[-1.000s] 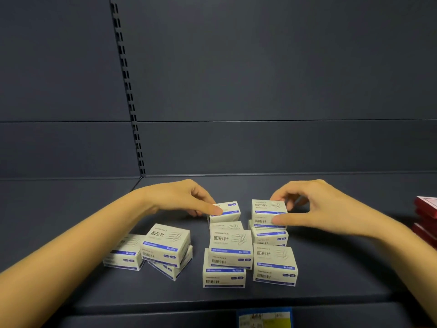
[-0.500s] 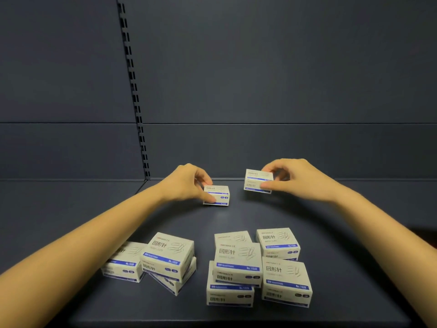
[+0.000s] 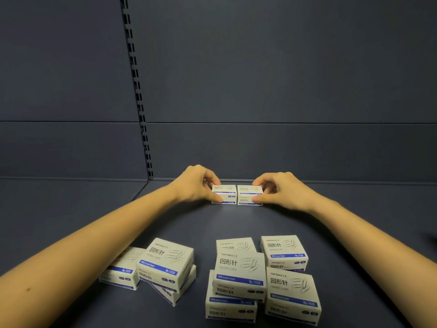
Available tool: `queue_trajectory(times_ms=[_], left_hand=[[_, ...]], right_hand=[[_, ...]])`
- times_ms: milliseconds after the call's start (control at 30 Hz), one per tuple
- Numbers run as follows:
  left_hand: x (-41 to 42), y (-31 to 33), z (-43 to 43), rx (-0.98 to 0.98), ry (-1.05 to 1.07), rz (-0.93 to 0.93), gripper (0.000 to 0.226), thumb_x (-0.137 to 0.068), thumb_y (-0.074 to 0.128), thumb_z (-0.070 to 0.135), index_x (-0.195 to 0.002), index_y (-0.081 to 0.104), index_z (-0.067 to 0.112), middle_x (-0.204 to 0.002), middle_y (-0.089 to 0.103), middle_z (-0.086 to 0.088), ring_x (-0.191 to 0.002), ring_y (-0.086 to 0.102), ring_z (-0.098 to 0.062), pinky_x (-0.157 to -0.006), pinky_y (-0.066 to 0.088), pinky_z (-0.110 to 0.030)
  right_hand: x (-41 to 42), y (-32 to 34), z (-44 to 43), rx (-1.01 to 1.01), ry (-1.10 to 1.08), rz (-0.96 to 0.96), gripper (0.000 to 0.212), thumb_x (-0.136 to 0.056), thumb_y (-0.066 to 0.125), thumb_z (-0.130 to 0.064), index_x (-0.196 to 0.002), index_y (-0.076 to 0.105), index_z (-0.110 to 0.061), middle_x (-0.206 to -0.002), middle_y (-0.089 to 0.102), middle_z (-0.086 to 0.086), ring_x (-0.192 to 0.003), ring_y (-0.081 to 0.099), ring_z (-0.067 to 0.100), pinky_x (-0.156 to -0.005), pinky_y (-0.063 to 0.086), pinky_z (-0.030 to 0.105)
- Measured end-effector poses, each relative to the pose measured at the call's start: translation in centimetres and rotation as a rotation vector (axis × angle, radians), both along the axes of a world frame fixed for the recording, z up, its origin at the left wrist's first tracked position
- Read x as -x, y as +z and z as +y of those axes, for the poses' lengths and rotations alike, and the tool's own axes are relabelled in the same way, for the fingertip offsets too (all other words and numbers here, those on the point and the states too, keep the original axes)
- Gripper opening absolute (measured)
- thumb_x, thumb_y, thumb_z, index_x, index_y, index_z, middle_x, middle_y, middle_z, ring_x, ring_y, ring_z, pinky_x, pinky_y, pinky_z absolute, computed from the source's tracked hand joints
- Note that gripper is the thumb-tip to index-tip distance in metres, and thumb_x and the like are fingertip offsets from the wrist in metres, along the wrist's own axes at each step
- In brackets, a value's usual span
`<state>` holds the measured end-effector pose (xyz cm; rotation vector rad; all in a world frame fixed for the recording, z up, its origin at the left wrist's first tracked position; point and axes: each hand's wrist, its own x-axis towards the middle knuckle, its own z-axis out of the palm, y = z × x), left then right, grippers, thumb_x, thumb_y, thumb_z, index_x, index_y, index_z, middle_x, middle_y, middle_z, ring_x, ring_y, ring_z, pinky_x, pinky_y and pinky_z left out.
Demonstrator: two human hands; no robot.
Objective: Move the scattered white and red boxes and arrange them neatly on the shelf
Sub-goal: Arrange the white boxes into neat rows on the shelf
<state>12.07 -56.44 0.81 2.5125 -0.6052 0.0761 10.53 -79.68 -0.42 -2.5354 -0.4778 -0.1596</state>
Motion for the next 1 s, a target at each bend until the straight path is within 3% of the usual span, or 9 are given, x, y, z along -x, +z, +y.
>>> queue_trajectory(times_ms=[167,333,500,600,700,800,933,1000], left_hand=[[-0.1,0.0,-0.4,-0.035,0.015,-0.003,0.041,-0.071,0.077,0.024,-0.107,0.065,0.008,-0.109,0.068,-0.011,-0.080,0.062,-0.016,-0.080,0.052,-0.025],[2.2,0.8,-0.4,-0.077,0.035,-0.074,0.064,-0.076,0.070,0.038,-0.131,0.048,0.012,-0.132,0.052,-0.004,-0.111,0.055,-0.017,-0.095,0.045,-0.027],[7.7,3.7,3.0,0.165,-0.044,-0.066,0.029,-0.077,0.064,0.043,-0.100,0.069,0.025,-0.098,0.071,0.010,-0.091,0.065,-0.004,-0.084,0.049,-0.016],[10.9,4.4,5.8,0.216,-0.145,0.039,0.032,-0.070,0.066,0.049,-0.095,0.071,0.029,-0.096,0.072,0.012,-0.093,0.066,-0.001,-0.083,0.047,-0.008],[13.2,4.0,8.2,0.099,-0.187,0.085,0.050,-0.057,0.071,0.064,-0.101,0.066,0.041,-0.102,0.069,0.016,-0.101,0.061,0.000,-0.089,0.044,-0.012],[14.5,2.6,9.2,0.012,-0.176,0.046,0.062,-0.049,0.072,0.068,-0.106,0.060,0.046,-0.107,0.063,0.020,-0.105,0.056,-0.002,-0.090,0.042,-0.017],[14.9,1.1,9.6,0.036,-0.143,0.051,0.055,-0.053,0.075,0.060,-0.104,0.061,0.045,-0.106,0.064,0.018,-0.103,0.057,-0.008,-0.089,0.048,-0.035],[15.0,0.9,9.6,0.062,-0.164,0.065,0.047,-0.056,0.076,0.055,-0.099,0.064,0.040,-0.102,0.066,0.015,-0.098,0.059,-0.009,-0.086,0.048,-0.034]], right_hand=[[-0.1,-0.3,0.1,0.009,-0.004,-0.009,0.037,-0.079,0.071,-0.030,-0.112,0.061,-0.018,-0.108,0.066,0.000,-0.076,0.059,0.006,-0.075,0.047,0.018],[1.2,0.3,-0.1,0.075,-0.002,-0.077,0.050,-0.080,0.068,-0.037,-0.125,0.053,-0.020,-0.125,0.055,-0.004,-0.109,0.054,0.013,-0.095,0.044,0.028],[4.8,3.0,-0.4,-0.010,0.136,-0.092,0.030,-0.081,0.066,-0.035,-0.111,0.062,-0.029,-0.111,0.063,-0.016,-0.103,0.058,0.001,-0.097,0.045,0.023],[8.0,4.0,-0.2,-0.047,0.248,-0.042,0.031,-0.075,0.063,-0.048,-0.102,0.067,-0.035,-0.103,0.068,-0.019,-0.100,0.061,-0.001,-0.095,0.047,0.023],[11.1,4.3,0.3,-0.044,0.310,-0.028,0.042,-0.071,0.055,-0.066,-0.101,0.067,-0.039,-0.099,0.069,-0.017,-0.095,0.063,0.004,-0.089,0.049,0.025],[13.3,3.9,0.6,0.089,0.321,-0.079,0.055,-0.064,0.047,-0.082,-0.106,0.059,-0.048,-0.099,0.063,-0.025,-0.089,0.058,0.007,-0.078,0.049,0.025],[14.9,3.1,0.7,0.204,0.258,-0.137,0.064,-0.055,0.044,-0.088,-0.108,0.051,-0.052,-0.105,0.056,-0.029,-0.092,0.053,0.004,-0.074,0.045,0.022],[15.4,2.9,1.0,0.203,0.248,-0.142,0.066,-0.053,0.044,-0.089,-0.108,0.049,-0.053,-0.107,0.054,-0.031,-0.093,0.052,0.002,-0.073,0.042,0.018]])
